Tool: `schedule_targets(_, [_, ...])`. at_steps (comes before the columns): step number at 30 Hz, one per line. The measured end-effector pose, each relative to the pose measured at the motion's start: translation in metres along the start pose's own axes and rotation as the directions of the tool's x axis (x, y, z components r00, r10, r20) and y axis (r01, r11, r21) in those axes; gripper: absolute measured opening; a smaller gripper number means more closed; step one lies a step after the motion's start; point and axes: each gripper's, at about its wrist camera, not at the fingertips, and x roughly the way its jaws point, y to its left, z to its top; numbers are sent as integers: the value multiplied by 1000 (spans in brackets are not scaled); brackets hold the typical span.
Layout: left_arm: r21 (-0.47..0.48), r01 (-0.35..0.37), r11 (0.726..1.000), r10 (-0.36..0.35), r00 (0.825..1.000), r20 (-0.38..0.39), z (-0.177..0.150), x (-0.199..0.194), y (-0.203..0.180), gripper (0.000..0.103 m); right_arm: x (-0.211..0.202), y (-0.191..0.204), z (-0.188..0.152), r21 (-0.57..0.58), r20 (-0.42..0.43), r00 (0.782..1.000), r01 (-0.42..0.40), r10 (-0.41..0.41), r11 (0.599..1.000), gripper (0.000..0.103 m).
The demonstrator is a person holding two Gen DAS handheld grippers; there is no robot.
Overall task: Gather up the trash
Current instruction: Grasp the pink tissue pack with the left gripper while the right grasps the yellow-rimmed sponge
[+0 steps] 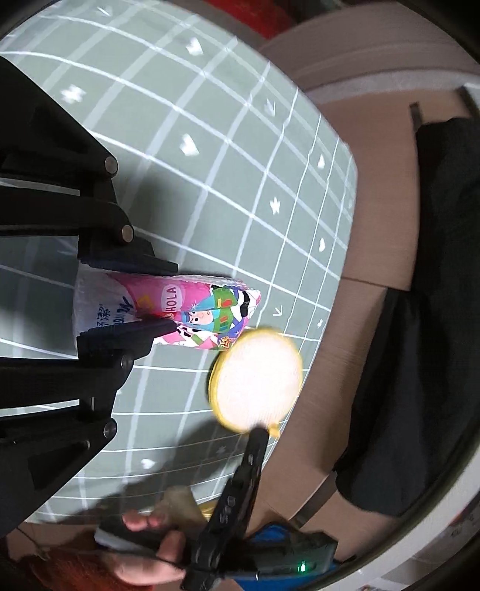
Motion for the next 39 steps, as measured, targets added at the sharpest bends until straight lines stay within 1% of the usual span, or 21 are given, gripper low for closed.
schedule_targets(3, [6,-21,1000,21,999,37,-19,-25,-3,24,-38,7,-16,-28,23,999,25,-24,999,5])
schedule_targets(7, [-27,19,999,-17,998,60,-33,-43,-7,24,-88,11,-35,-45,42,997,68,-66,997,5])
schedule_targets(9, [-45,27,999,-23,997,75,-35,-46,-10,24,-104,7,-42,-29,47,996,84,-82,996,5])
schedule_targets(10, [-51,24,998,-20,997,80,-34,-47,-10,24,-109,5,-43,-19,50,996,80,-79,997,5])
schedule_targets(11, [-55,21,998,-17,996,88,-32,-47,-11,24,-114,1,-45,6,53,997,60,-60,998,5])
schedule_targets(12, [-56,23,998,-18,996,93,-31,-47,-12,24,-114,-3,-46,27,53,998,19,-20,999,7])
schedule_targets(13, [-59,34,998,-28,995,98,-27,-46,-13,24,-110,-3,-46,36,56,998,2,-5,999,9])
schedule_targets(15, [-78,44,996,-37,995,92,-21,-42,-13,24,-99,-4,-47,36,64,998,12,-14,999,24])
schedule_targets(16, [-84,46,995,-39,996,83,-17,-37,-12,24,-92,-3,-47,30,62,998,14,-16,999,27])
schedule_targets(19, [-79,41,996,-36,998,58,-5,-19,-14,23,-62,-7,-47,49,20,1000,9,-10,999,27])
schedule_targets(24, [-41,7,999,-7,1000,10,10,16,-15,23,-26,-23,-43,139,1,998,-55,55,989,27])
schedule_targets(25, [-35,5,999,-5,1000,2,13,21,-15,23,-20,-26,-41,164,2,997,-80,81,983,27])
schedule_targets(26, [-30,4,1000,-4,1000,-3,14,25,-15,23,-14,-29,-39,180,3,995,-98,99,979,27])
schedule_targets(29, [-8,-3,1000,3,1000,-18,17,32,-16,22,5,-30,-32,191,-17,993,-113,119,975,27])
schedule_targets(32, [-15,2,1000,-3,1000,-29,18,35,-13,22,22,-28,-28,182,-39,994,-89,98,979,28])
schedule_targets(35, [-35,16,999,-17,999,-41,19,38,-8,22,29,-32,-22,209,-30,992,-116,125,971,29])
schedule_targets(39, [-25,22,999,-23,999,-39,20,39,-9,22,36,-41,-18,255,-17,990,-134,143,958,30])
